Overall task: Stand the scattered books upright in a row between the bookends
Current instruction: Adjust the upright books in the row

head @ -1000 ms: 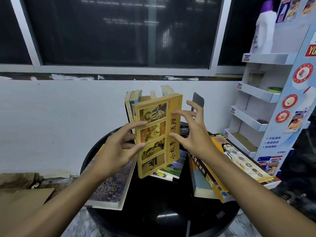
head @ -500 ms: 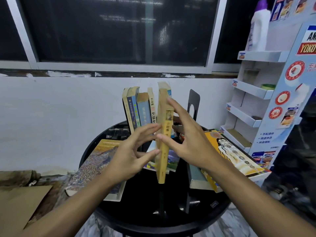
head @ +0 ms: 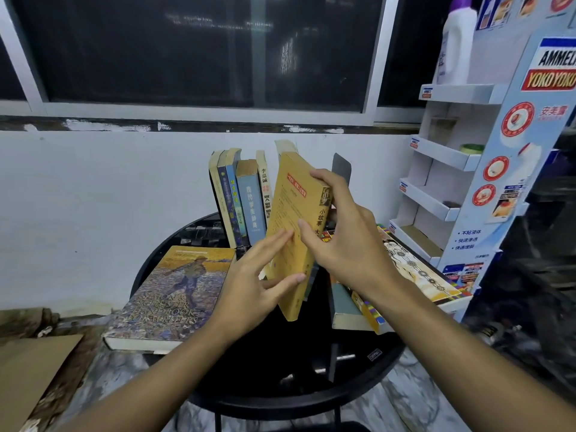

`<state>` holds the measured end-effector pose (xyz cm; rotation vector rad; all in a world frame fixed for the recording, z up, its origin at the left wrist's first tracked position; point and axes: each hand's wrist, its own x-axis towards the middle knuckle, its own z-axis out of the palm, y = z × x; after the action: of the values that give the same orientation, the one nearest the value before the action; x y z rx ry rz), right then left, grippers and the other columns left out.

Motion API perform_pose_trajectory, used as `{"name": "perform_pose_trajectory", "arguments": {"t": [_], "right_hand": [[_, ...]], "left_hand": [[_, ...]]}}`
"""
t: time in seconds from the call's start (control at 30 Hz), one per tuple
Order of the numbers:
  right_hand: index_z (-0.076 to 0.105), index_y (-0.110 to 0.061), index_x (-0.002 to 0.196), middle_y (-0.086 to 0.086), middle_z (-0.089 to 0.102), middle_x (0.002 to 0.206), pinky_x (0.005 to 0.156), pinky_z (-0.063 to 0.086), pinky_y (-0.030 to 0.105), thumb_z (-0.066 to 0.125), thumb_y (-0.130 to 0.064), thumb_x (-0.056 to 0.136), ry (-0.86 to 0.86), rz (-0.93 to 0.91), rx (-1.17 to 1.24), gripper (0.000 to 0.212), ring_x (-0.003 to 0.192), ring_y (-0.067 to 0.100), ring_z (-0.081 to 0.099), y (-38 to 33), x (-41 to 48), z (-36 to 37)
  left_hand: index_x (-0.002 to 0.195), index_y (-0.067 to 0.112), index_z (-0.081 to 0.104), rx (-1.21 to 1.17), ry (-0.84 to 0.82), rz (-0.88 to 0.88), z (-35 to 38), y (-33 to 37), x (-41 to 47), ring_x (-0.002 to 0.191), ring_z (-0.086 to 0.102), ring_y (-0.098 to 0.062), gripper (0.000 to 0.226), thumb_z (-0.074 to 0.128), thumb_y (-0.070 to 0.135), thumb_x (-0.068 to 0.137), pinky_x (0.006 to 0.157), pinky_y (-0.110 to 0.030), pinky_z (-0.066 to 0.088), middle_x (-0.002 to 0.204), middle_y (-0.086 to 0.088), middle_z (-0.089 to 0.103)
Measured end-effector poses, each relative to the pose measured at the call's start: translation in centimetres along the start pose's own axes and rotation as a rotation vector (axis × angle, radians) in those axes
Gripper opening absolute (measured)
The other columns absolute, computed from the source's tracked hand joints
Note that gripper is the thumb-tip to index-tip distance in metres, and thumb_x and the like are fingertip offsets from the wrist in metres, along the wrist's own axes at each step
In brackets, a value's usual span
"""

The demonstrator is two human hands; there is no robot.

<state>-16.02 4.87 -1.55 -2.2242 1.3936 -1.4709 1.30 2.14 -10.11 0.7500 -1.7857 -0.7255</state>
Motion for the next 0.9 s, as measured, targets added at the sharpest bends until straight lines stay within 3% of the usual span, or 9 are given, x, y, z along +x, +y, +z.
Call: {"name": "perform_pose_trajectory", "arguments": {"t": [0.07,0.23,0.33,0.43,0.5,0.6,0.7,0.83,0.9], "right_hand": [[0.034,-0.034,0.145,-0.005,0.066,0.126,0.076,0.047,0.003,0.068,-0.023,0.096,0.028,0.004,-0.017,0.061,0.093,-0.001,0.065,-0.1,0.1,0.3],[0.037,-0.029,0.146,0.002,0.067,0.126,0.07,0.054,0.009,0.065,-0.017,0.097,0.083,0.012,-0.014,0.057,0.085,0.002,0.069,-0.2,0.4,0.9],[0.04,-0.026,0.144,0.003,0.07,0.118,0.062,0.049,0.007,0.065,-0.015,0.096,0.103,0.017,-0.048,0.056,0.07,0.0,0.066,-0.3,0.9,0.9],[0.042,-0.027,0.143,-0.001,0.071,0.113,0.062,0.054,0.014,0.066,-0.014,0.095,0.119,0.021,-0.042,0.055,0.07,0.006,0.069,-0.3,1.5,0.6],[0.042,-0.028,0.142,-0.009,0.067,0.105,0.063,0.057,0.021,0.066,-0.014,0.095,0.122,0.019,-0.049,0.055,0.07,0.006,0.069,-0.2,2.0,0.3],[0.043,-0.027,0.142,-0.016,0.06,0.102,0.064,0.056,0.016,0.068,-0.016,0.094,0.117,0.018,-0.09,0.055,0.072,0.003,0.067,-0.1,2.7,-0.2],[0.044,-0.028,0.141,-0.018,0.059,0.106,0.07,0.056,0.014,0.069,-0.018,0.093,0.101,0.013,-0.107,0.055,0.084,0.008,0.068,-0.1,3.3,-0.6],[0.043,-0.029,0.14,-0.014,0.063,0.107,0.071,0.055,0.011,0.069,-0.019,0.094,0.08,0.02,-0.111,0.054,0.083,0.006,0.068,-0.3,4.0,-0.9],[0.043,-0.028,0.141,-0.01,0.066,0.115,0.071,0.05,0.002,0.069,-0.019,0.094,0.063,0.02,-0.105,0.054,0.086,0.003,0.065,-0.4,4.4,-0.9]], "left_hand": [[0.149,0.035,0.046,0.05,0.008,-0.018,0.0,-0.4,-0.2,0.141,0.039,-0.001,0.073,0.077,0.032,0.084,0.087,-0.028,0.06,0.151,0.021,0.045],[0.149,0.035,0.046,0.037,0.008,-0.029,0.0,-0.8,-0.1,0.14,0.041,-0.003,0.073,0.078,0.031,0.084,0.087,-0.029,0.061,0.149,0.02,0.047],[0.149,0.034,0.047,0.0,-0.023,-0.032,-0.2,-0.7,0.5,0.14,0.042,-0.003,0.071,0.077,0.027,0.085,0.088,-0.029,0.061,0.148,0.018,0.048],[0.147,0.036,0.049,0.021,-0.056,-0.03,-1.2,-0.5,1.7,0.137,0.045,-0.004,0.062,0.07,0.038,0.089,0.089,-0.031,0.06,0.145,0.017,0.051],[0.146,0.035,0.051,0.127,-0.012,-0.009,-2.1,-0.5,3.0,0.129,0.05,0.0,0.057,0.065,0.043,0.091,0.091,-0.028,0.059,0.139,0.017,0.054],[0.146,0.031,0.051,0.399,0.131,0.037,-3.9,-1.1,5.8,0.116,0.053,-0.003,0.054,0.067,0.035,0.095,0.099,-0.024,0.048,0.132,0.021,0.052],[0.146,0.027,0.049,0.587,0.204,0.086,-5.9,-2.0,9.2,0.131,0.042,-0.011,0.056,0.069,0.032,0.094,0.113,-0.04,0.036,0.145,0.009,0.05],[0.149,0.032,0.043,0.838,0.22,0.064,-7.6,-2.8,13.5,0.149,0.021,-0.02,0.065,0.07,0.04,0.09,0.116,-0.051,0.02,0.16,0.006,0.033],[0.151,0.035,0.039,0.931,0.173,0.024,-7.9,-2.9,15.2,0.154,0.011,-0.022,0.069,0.07,0.045,0.09,0.119,-0.054,0.012,0.165,0.005,0.025]]}}
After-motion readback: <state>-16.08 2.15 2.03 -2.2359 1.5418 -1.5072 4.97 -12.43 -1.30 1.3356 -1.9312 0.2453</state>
